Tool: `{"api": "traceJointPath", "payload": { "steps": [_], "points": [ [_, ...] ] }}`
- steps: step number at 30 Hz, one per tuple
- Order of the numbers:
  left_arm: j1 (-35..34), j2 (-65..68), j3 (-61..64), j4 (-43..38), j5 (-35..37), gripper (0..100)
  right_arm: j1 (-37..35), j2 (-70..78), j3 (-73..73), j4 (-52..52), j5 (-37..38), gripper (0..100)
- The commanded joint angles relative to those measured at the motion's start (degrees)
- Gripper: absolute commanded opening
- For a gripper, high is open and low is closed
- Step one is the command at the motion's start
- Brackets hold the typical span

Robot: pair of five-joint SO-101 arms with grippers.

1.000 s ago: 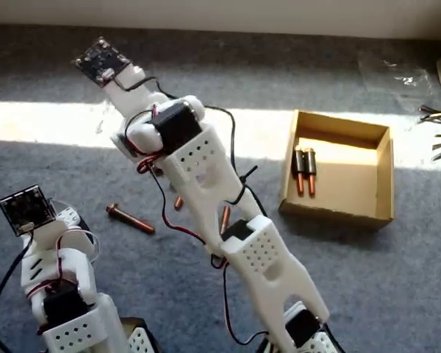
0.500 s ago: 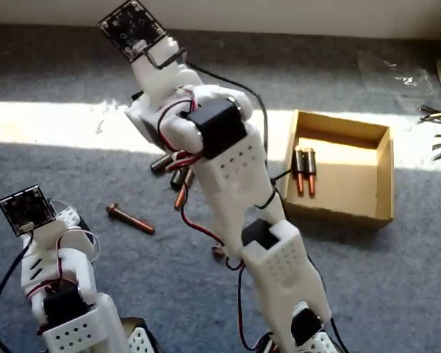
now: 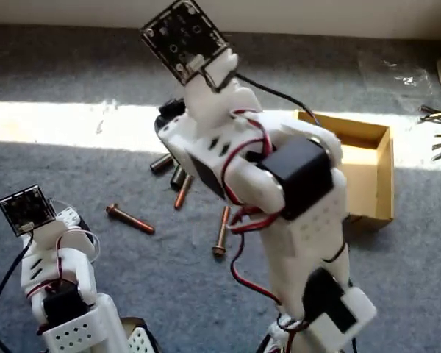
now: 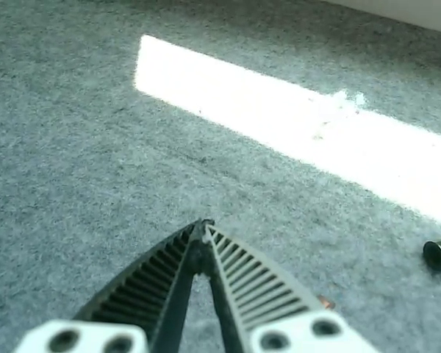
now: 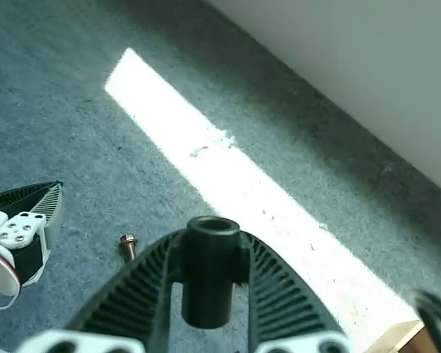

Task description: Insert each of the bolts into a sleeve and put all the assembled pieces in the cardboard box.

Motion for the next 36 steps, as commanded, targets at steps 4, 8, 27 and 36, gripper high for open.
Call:
{"api": "traceJointPath", "payload": {
  "steps": [4,8,27,36],
  "points": [
    [1.0,-1.0,-0.2,-0.7,0.1,1,0.9,-16.4,13.0,0.7,-0.2,0.4],
    [1.0,-1.0,-0.3,-0.7,0.1,1,0.9,-22.8,19.1,0.7,-0.2,0.4],
    [8.2,-1.0,-1.5,2.3,-8.0,1,2.9,-49.6,51.4,-15.3,-0.2,0.4],
    [8.5,-1.0,-1.9,2.7,-7.9,1,10.7,-54.3,70.9,-26.1,-0.1,0.4]
  ]
}}
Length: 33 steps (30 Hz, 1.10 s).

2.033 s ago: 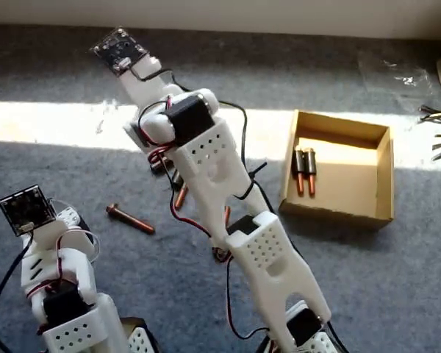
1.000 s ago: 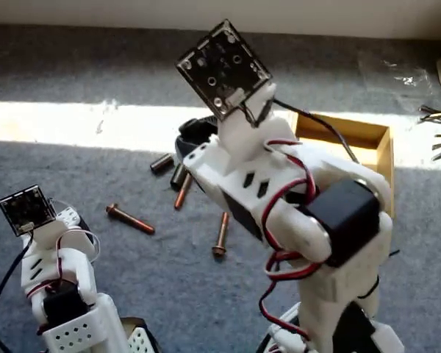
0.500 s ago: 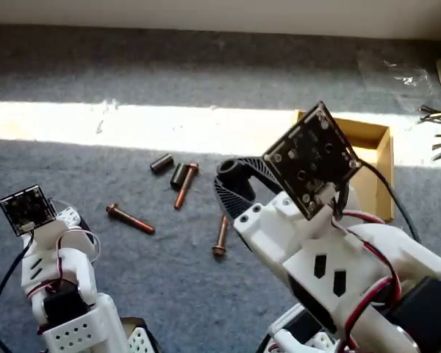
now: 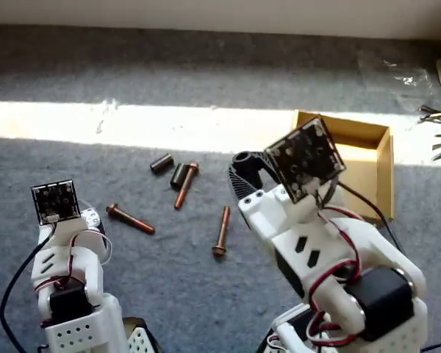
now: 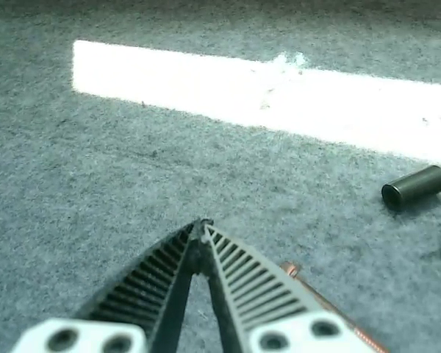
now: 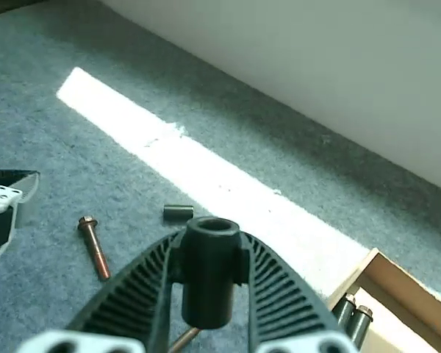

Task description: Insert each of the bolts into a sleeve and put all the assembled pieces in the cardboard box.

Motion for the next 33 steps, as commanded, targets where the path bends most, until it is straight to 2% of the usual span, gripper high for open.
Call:
{"api": "traceJointPath", "payload": {
  "steps": [1,7,16,20,24,30,33],
  "points": [
    [0.9,-1.0,-1.9,-0.1,-0.4,1,1.1,-2.9,4.0,-4.1,-0.3,0.4],
    [1.5,-1.0,-3.3,0.1,-0.4,1,1.1,-12.4,20.7,-11.9,-0.5,0.4],
    [7.5,-1.0,-5.6,1.1,-0.4,1,1.1,-28.2,42.5,-20.1,-0.5,0.4],
    [8.5,-1.0,-6.7,2.3,-1.8,1,1.2,-32.5,49.3,-22.0,-1.0,0.4],
    [8.9,-1.0,-6.8,2.1,-2.4,1,1.3,-37.7,55.6,-24.7,-4.9,0.4],
    [13.3,-0.9,-7.2,2.2,-3.5,1,1.4,-48.2,63.4,-25.5,-5.4,0.4],
    [14.4,-0.9,-8.5,4.1,-5.5,1,1.4,-48.2,65.7,-25.5,-5.4,0.4]
  ]
}}
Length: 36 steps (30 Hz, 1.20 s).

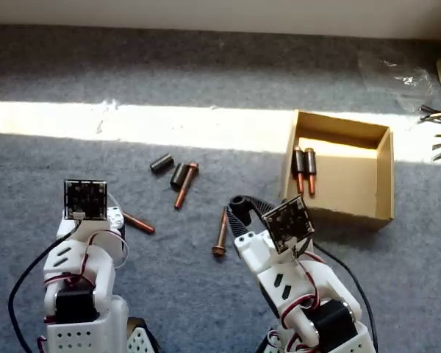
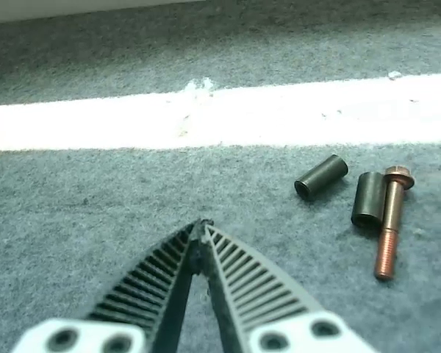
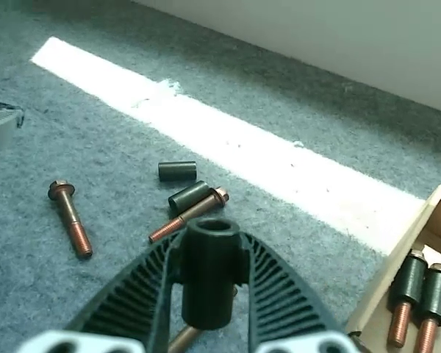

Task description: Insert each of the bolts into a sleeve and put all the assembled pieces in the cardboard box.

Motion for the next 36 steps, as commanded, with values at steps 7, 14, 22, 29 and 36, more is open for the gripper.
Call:
{"api": "traceJointPath", "payload": {
  "steps": [7,14,22,29,36],
  "points": [
    [1.9,2.1,-9.9,4.6,-1.9,1,0.7,-1.2,1.0,-2.0,-0.4,0.4],
    [1.8,27.0,-20.4,0.9,2.7,1,0.7,-1.2,1.2,-2.0,-0.4,0.4],
    [2.1,46.8,-22.7,-8.4,15.6,2,0.4,-1.2,6.5,-6.4,-0.4,0.4],
    [1.4,57.1,-22.7,-10.7,31.9,14,0.4,-1.2,7.4,-7.1,-0.4,0.4],
    [1.4,63.4,-23.3,-11.0,34.3,14,0.4,-1.2,7.4,-7.1,-0.3,0.4]
  ]
}}
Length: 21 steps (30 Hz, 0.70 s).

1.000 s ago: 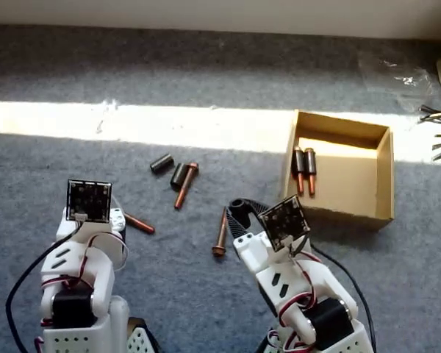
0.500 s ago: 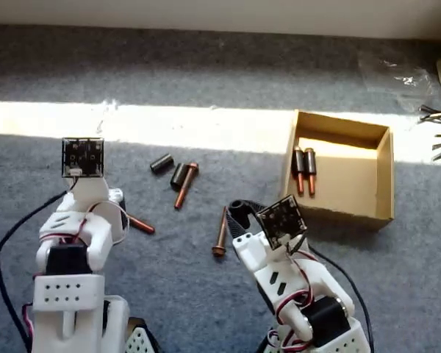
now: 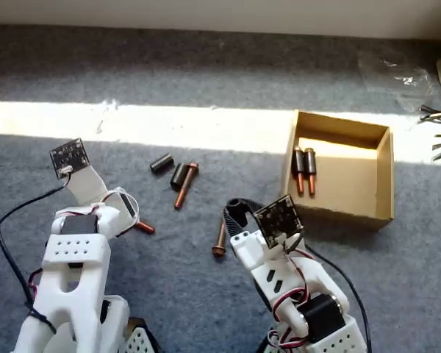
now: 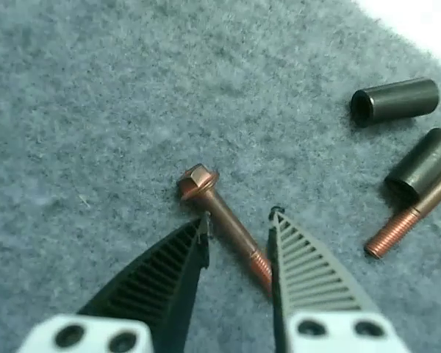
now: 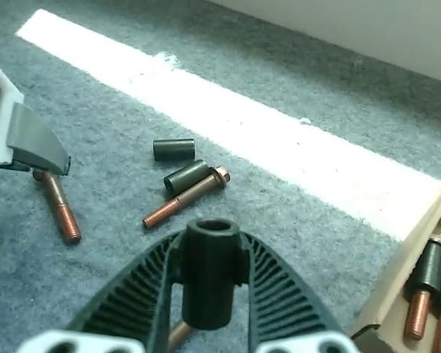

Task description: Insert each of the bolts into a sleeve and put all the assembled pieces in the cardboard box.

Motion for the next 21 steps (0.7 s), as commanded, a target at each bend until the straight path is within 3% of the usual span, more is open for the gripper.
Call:
{"api": "traceJointPath", "payload": {
  "steps": [1,8,21],
  "points": [
    [-0.4,3.2,-3.9,-1.7,0.9,14,0.3,-0.7,-0.3,-1.5,-0.3,0.4],
    [-2.9,11.4,-4.7,-5.7,0.9,14,0.2,-0.7,-0.3,-1.5,-0.2,0.4],
    [-3.0,25.2,-12.1,-5.9,1.0,14,0.2,-0.7,-0.3,-1.5,-0.2,0.4]
  ]
}}
